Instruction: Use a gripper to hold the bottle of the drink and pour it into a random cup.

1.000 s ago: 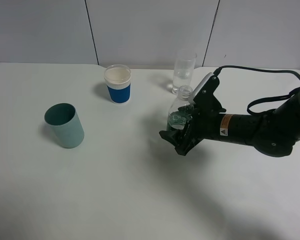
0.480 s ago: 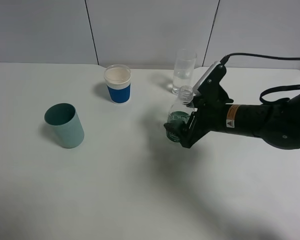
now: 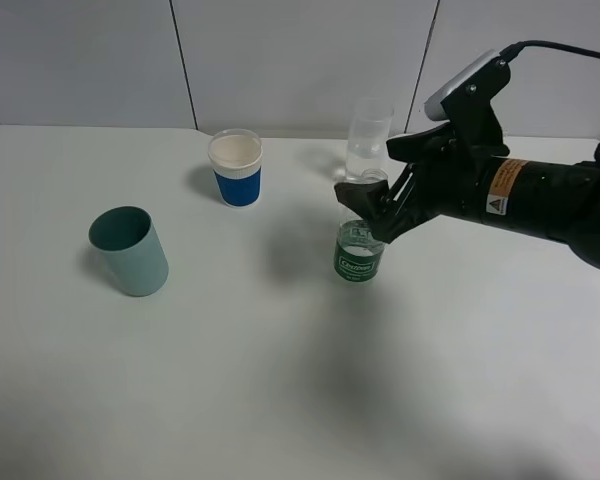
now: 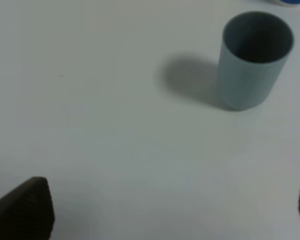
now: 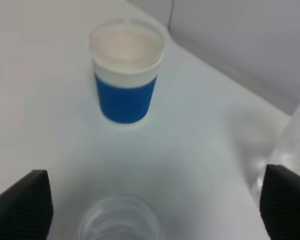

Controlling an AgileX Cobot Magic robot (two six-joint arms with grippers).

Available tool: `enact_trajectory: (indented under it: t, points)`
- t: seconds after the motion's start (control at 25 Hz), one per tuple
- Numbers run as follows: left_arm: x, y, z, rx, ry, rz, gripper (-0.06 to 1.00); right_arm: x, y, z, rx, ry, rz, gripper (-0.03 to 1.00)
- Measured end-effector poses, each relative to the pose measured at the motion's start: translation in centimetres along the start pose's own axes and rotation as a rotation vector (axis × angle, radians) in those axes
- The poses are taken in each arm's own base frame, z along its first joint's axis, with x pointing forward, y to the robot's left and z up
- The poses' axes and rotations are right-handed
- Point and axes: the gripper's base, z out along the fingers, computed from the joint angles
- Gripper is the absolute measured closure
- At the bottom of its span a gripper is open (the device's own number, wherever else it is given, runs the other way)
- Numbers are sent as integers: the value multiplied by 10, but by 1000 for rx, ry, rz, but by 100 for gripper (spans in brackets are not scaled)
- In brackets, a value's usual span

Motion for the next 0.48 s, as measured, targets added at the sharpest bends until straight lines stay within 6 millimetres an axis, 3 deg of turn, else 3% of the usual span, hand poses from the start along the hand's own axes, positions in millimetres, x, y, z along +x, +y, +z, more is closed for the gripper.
enact_trajectory:
  t: [0.48]
  points:
    - [0,0,0,0,0,0,-5,-26,-5,-26,79,-22,-21,15]
